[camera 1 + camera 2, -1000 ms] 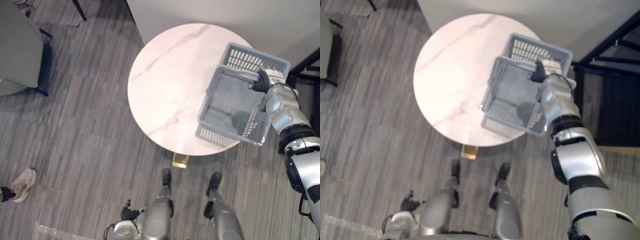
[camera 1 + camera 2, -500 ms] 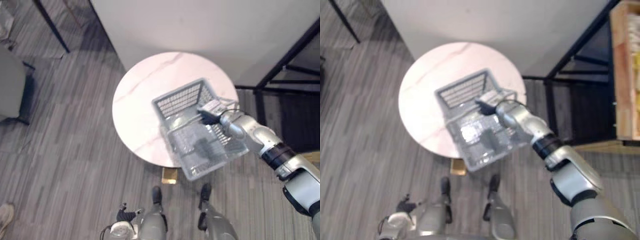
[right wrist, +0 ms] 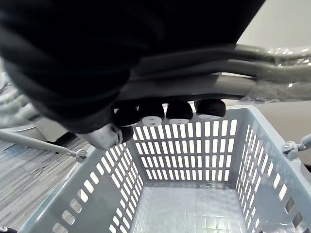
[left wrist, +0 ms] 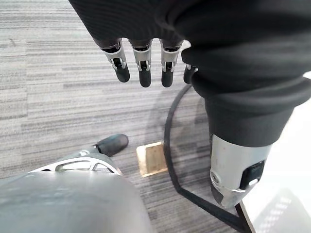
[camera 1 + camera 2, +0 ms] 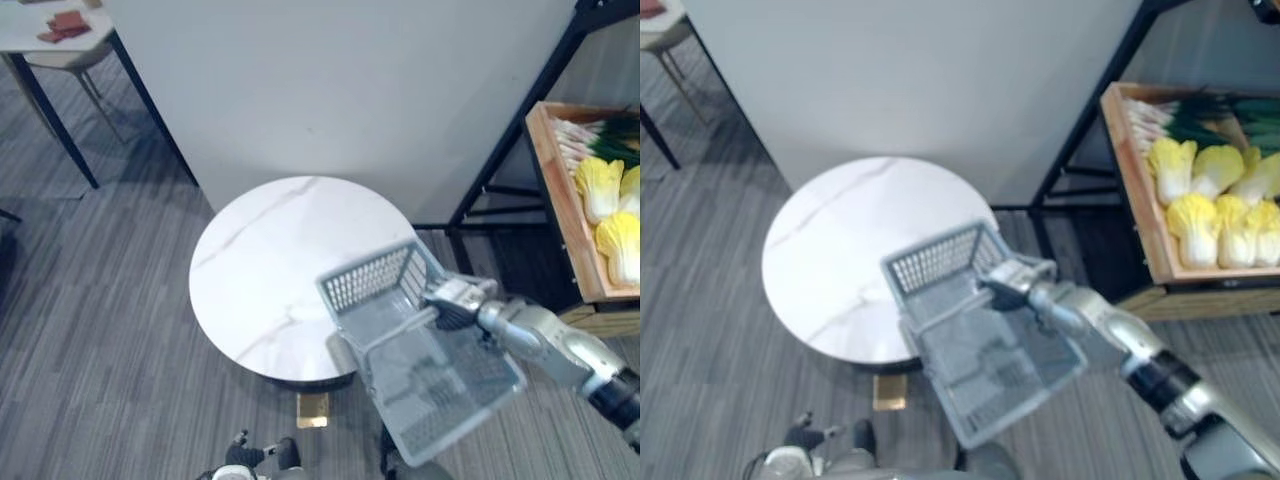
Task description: Pick vegetable in the basket
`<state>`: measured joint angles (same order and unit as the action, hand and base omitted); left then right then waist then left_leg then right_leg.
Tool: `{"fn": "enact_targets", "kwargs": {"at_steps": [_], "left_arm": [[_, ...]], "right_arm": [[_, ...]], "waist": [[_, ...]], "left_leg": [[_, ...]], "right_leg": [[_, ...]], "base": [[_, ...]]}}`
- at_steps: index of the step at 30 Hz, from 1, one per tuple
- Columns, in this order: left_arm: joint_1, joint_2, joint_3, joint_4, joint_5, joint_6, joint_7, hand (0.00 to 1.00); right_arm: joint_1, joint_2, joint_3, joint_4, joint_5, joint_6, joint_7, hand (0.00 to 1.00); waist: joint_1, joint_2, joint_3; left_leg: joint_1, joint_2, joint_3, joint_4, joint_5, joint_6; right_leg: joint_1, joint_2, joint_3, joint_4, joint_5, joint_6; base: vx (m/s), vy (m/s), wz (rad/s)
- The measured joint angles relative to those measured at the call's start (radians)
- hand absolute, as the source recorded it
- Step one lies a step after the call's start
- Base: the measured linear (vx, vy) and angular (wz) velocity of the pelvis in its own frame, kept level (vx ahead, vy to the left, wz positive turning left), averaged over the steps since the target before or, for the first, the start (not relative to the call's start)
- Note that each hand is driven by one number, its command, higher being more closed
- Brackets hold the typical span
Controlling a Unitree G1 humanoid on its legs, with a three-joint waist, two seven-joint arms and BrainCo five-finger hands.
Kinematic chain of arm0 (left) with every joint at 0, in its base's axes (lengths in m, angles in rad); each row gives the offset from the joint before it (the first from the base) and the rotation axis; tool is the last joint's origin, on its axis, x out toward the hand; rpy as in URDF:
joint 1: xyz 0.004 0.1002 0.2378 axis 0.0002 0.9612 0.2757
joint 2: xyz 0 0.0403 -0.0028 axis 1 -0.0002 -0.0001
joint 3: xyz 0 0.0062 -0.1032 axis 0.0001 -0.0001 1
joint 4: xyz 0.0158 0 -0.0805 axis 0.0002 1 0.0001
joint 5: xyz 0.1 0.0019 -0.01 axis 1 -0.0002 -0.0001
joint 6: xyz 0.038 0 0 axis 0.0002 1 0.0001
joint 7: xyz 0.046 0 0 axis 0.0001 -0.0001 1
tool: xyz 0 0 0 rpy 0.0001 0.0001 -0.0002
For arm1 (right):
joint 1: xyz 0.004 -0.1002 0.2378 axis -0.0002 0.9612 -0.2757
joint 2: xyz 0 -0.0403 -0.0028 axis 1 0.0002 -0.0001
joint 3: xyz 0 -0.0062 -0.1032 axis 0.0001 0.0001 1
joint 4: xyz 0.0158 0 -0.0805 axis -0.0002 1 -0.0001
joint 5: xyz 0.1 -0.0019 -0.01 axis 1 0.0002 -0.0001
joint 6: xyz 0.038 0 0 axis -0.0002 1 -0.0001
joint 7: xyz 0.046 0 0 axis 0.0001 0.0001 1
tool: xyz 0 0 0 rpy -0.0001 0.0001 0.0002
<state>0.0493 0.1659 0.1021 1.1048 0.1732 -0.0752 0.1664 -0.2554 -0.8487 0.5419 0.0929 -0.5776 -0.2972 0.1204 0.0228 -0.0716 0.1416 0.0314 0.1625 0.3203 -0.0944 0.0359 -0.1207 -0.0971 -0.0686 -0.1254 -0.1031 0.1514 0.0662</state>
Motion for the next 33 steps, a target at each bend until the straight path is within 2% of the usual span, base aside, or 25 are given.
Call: {"fn": "enact_targets", "kwargs": {"at_steps": [1, 4, 6, 8, 10, 13, 15, 16, 18, 19, 20, 21, 22, 23, 24, 25, 26, 27, 29, 30, 31, 33], "left_arm": [[0.013, -0.004, 0.000, 0.000, 0.000, 0.000, -0.006, 0.00], [0.032, -0.009, -0.001, 0.002, 0.005, 0.000, -0.019, 0.00], [0.051, -0.014, 0.000, 0.008, 0.005, 0.000, -0.021, 0.00], [0.068, -0.022, 0.001, 0.009, 0.005, 0.000, -0.022, 0.00], [0.077, -0.024, 0.003, 0.009, 0.005, -0.002, -0.020, 0.00], [0.105, -0.027, 0.002, 0.008, 0.005, -0.003, -0.018, 0.00], [0.109, -0.024, -0.001, 0.009, 0.006, -0.004, -0.019, 0.00], [0.103, -0.013, -0.016, 0.009, 0.007, -0.006, -0.019, 0.00], [0.091, 0.003, -0.029, 0.007, 0.010, -0.009, -0.020, 0.00], [0.091, 0.019, -0.029, 0.000, 0.036, -0.009, -0.018, 0.00], [0.081, 0.010, -0.017, 0.001, 0.046, -0.010, -0.016, 0.00], [0.075, 0.009, -0.009, 0.003, 0.047, -0.009, -0.014, 0.00], [0.075, 0.017, 0.016, 0.004, 0.046, -0.009, -0.013, 0.00], [0.077, 0.026, 0.015, 0.008, 0.046, -0.008, -0.013, 0.00], [0.087, 0.034, 0.011, 0.008, 0.046, -0.007, -0.013, 0.00], [0.096, 0.036, 0.012, 0.009, 0.046, -0.007, -0.013, 0.00], [0.092, 0.033, 0.012, 0.009, 0.046, -0.007, -0.014, 0.00], [0.090, 0.033, 0.013, 0.009, 0.046, -0.007, -0.014, 0.00], [0.080, 0.033, 0.024, 0.009, 0.046, -0.007, -0.014, 0.00], [0.077, 0.034, 0.026, 0.009, 0.046, -0.007, -0.013, 0.00], [0.068, 0.029, 0.039, 0.011, 0.046, -0.006, -0.014, 0.00], [0.057, 0.008, 0.059, 0.011, 0.046, -0.003, -0.013, 0.00]], "right_arm": [[0.104, 0.004, -0.054, 0.000, 0.000, -0.002, -0.001, 1.00], [0.252, 0.032, -0.151, 0.004, -0.002, -0.002, -0.010, 1.00], [0.341, 0.088, -0.246, 0.039, -0.004, -0.002, -0.020, 1.00], [0.438, 0.154, -0.369, 0.090, -0.024, 0.005, -0.052, 1.00], [0.497, 0.212, -0.455, 0.124, -0.064, 0.013, -0.091, 1.00], [0.583, 0.278, -0.572, 0.142, -0.131, 0.038, -0.144, 1.00], [0.614, 0.303, -0.624, 0.141, -0.144, 0.045, -0.171, 1.00], [0.626, 0.330, -0.664, 0.141, -0.162, 0.048, -0.184, 1.00], [0.625, 0.343, -0.668, 0.132, -0.170, 0.059, -0.189, 1.00], [0.618, 0.356, -0.670, 0.118, -0.175, 0.078, -0.194, 1.00], [0.595, 0.370, -0.673, 0.131, -0.177, 0.097, -0.197, 1.00], [0.577, 0.377, -0.672, 0.136, -0.177, 0.099, -0.197, 1.00], [0.560, 0.386, -0.670, 0.148, -0.176, 0.098, -0.200, 1.00], [0.556, 0.386, -0.667, 0.163, -0.176, 0.099, -0.201, 1.00], [0.540, 0.386, -0.648, 0.200, -0.176, 0.101, -0.204, 1.00], [0.513, 0.386, -0.634, 0.226, -0.185, 0.103, -0.204, 1.00], [0.489, 0.385, -0.629, 0.243, -0.190, 0.103, -0.204, 1.00], [0.470, 0.385, -0.623, 0.248, -0.190, 0.103, -0.204, 1.00], [0.417, 0.383, -0.598, 0.247, -0.189, 0.093, -0.204, 1.00], [0.409, 0.382, -0.592, 0.246, -0.188, 0.088, -0.204, 1.00], [0.394, 0.369, -0.573, 0.244, -0.187, 0.082, -0.204, 1.00], [0.387, 0.338, -0.558, 0.240, -0.187, 0.080, -0.203, 1.00]], "waist": [[-0.005, 0.007, -0.015], [-0.024, 0.022, -0.026], [-0.048, 0.033, -0.039], [-0.054, 0.042, -0.058], [-0.057, 0.045, -0.064], [-0.095, 0.042, -0.064], [-0.107, 0.039, -0.064], [-0.119, 0.030, -0.063], [-0.135, 0.014, -0.060], [-0.130, -0.010, -0.055], [-0.126, 0.032, -0.046], [-0.122, 0.049, -0.032], [-0.127, 0.046, -0.011], [-0.125, 0.038, -0.009], [-0.122, 0.008, -0.025], [-0.110, -0.013, -0.036], [-0.095, -0.020, -0.042], [-0.090, -0.022, -0.044], [-0.088, -0.032, -0.052], [-0.087, -0.034, -0.053], [-0.089, -0.039, -0.057], [-0.075, -0.001, -0.071]], "left_leg": [[0.001, -0.003, 0.001, 0.000, -0.004, 0.001], [0.005, -0.010, -0.002, 0.000, -0.007, 0.004], [0.011, -0.015, -0.004, 0.000, -0.013, 0.004], [0.030, -0.018, 0.001, 0.009, -0.029, 0.000], [0.025, -0.012, 0.003, 0.069, -0.067, 0.004], [0.026, -0.009, 0.021, 0.134, -0.109, 0.008], [0.010, -0.024, 0.057, 0.156, -0.122, 0.020], [-0.044, -0.039, 0.096, 0.196, -0.138, 0.040], [-0.088, -0.049, 0.142, 0.254, -0.155, 0.059], [-0.106, -0.068, 0.206, 0.263, -0.164, 0.091], [-0.097, -0.013, 0.292, 0.233, -0.159, 0.117], [-0.097, 0.023, 0.315, 0.239, -0.159, 0.117], [-0.061, 0.063, 0.376, 0.239, -0.158, 0.118], [-0.047, 0.067, 0.410, 0.239, -0.159, 0.120], [-0.025, 0.070, 0.469, 0.237, -0.161, 0.122], [-0.004, 0.080, 0.534, 0.237, -0.161, 0.122], [0.005, 0.093, 0.592, 0.242, -0.159, 0.120], [0.006, 0.103, 0.625, 0.246, -0.158, 0.117], [0.005, 0.144, 0.747, 0.290, -0.152, 0.109], [0.004, 0.157, 0.774, 0.304, -0.149, 0.105], [0.003, 0.186, 0.823, 0.341, -0.147, 0.101], [-0.002, 0.226, 0.876, 0.383, -0.139, 0.093]], "right_leg": [[0.001, -0.003, 0.001, -0.001, -0.001, 0.001], [0.006, -0.009, -0.002, -0.001, -0.004, 0.005], [0.017, -0.017, -0.006, -0.001, -0.014, 0.011], [0.035, -0.020, -0.001, 0.000, -0.019, 0.016], [0.042, -0.026, 0.004, 0.022, -0.034, 0.019], [0.027, -0.037, 0.025, 0.108, -0.079, 0.030], [-0.025, -0.051, 0.067, 0.147, -0.081, 0.041], [-0.088, -0.062, 0.118, 0.154, -0.060, 0.073], [-0.126, -0.073, 0.157, 0.122, -0.019, 0.138], [-0.124, -0.096, 0.163, 0.027, -0.037, 0.184], [-0.138, -0.089, 0.016, 0.037, -0.137, 0.100], [-0.170, -0.081, -0.059, 0.150, -0.129, 0.016], [-0.194, -0.095, -0.198, 0.423, -0.165, -0.062], [-0.181, -0.117, -0.236, 0.507, -0.180, -0.076], [-0.142, -0.150, -0.287, 0.591, -0.201, -0.105], [-0.093, -0.168, -0.313, 0.619, -0.206, -0.112], [-0.065, -0.179, -0.316, 0.622, -0.210, -0.105], [-0.050, -0.189, -0.315, 0.617, -0.210, -0.104], [-0.005, -0.233, -0.309, 0.553, -0.201, -0.080], [-0.002, -0.233, -0.305, 0.519, -0.208, -0.054], [-0.005, -0.212, -0.322, 0.459, -0.228, -0.012], [-0.003, -0.157, -0.324, 0.358, -0.232, -0.005]], "base": [[0.00, 0.000, 0.00], [0.01, 0.009, 0.03], [0.00, 0.009, 0.02], [0.01, 0.009, -0.02], [0.02, 0.025, -0.07], [-0.02, 0.048, -0.13], [-0.05, 0.109, -0.59], [-0.09, 0.127, -0.78], [-0.12, 0.108, -0.75], [-0.21, 0.116, -1.39], [-0.24, 0.118, -1.54], [-0.17, 0.165, -1.69], [-0.09, 0.153, -1.31], [-0.10, 0.142, -1.51], [-0.09, 0.026, -1.53], [-0.07, -0.002, -1.85], [-0.04, -0.054, -1.69], [-0.04, -0.073, -1.63], [-0.06, -0.201, -1.62], [-0.07, -0.330, -1.46], [-0.07, -0.357, -1.37], [-0.07, -0.357, -1.24]]}}
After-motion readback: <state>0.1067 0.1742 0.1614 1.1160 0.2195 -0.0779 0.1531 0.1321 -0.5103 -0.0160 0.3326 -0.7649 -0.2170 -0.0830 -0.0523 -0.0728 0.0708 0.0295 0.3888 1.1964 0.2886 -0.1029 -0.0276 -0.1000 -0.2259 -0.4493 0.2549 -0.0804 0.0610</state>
